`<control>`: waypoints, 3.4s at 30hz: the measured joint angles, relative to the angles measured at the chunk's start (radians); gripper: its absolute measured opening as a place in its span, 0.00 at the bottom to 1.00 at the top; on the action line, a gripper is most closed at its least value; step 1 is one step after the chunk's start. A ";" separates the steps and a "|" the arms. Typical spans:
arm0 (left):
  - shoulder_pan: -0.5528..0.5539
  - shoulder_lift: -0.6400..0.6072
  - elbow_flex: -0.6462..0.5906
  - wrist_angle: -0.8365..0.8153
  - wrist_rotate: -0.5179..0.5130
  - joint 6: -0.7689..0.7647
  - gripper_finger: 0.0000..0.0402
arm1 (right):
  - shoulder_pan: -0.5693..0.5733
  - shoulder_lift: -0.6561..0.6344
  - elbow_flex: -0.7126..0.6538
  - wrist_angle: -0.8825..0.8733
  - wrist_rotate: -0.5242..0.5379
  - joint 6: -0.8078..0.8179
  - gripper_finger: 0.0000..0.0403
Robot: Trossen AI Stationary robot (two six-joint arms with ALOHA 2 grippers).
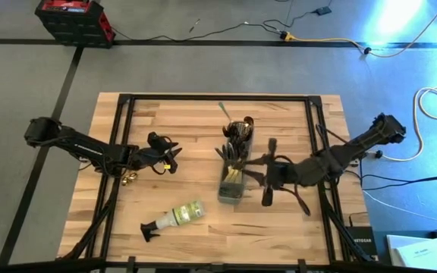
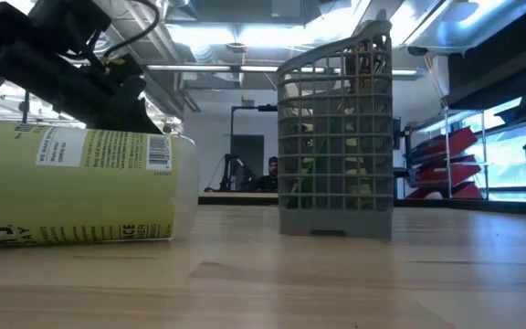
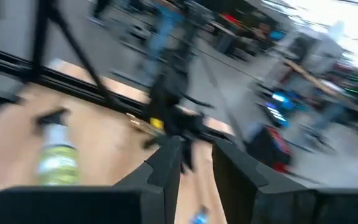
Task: Sort silverware
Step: Put the spoon into the silverware basket
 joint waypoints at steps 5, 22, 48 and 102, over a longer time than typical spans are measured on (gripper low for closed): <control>0.000 0.000 0.000 -0.007 0.003 -0.105 0.29 | -0.037 0.031 0.001 -0.016 -0.135 0.069 0.19; 0.002 0.001 0.000 -0.004 -0.003 -0.274 0.29 | 0.103 0.070 0.000 -0.049 -0.456 0.160 0.19; -0.198 0.000 0.005 -0.015 -0.298 -0.331 0.29 | 0.133 0.146 0.000 -0.016 -0.476 0.107 0.19; -0.074 0.350 0.459 -1.563 0.601 0.050 0.29 | 0.132 0.145 -0.001 -0.075 -0.442 0.180 0.19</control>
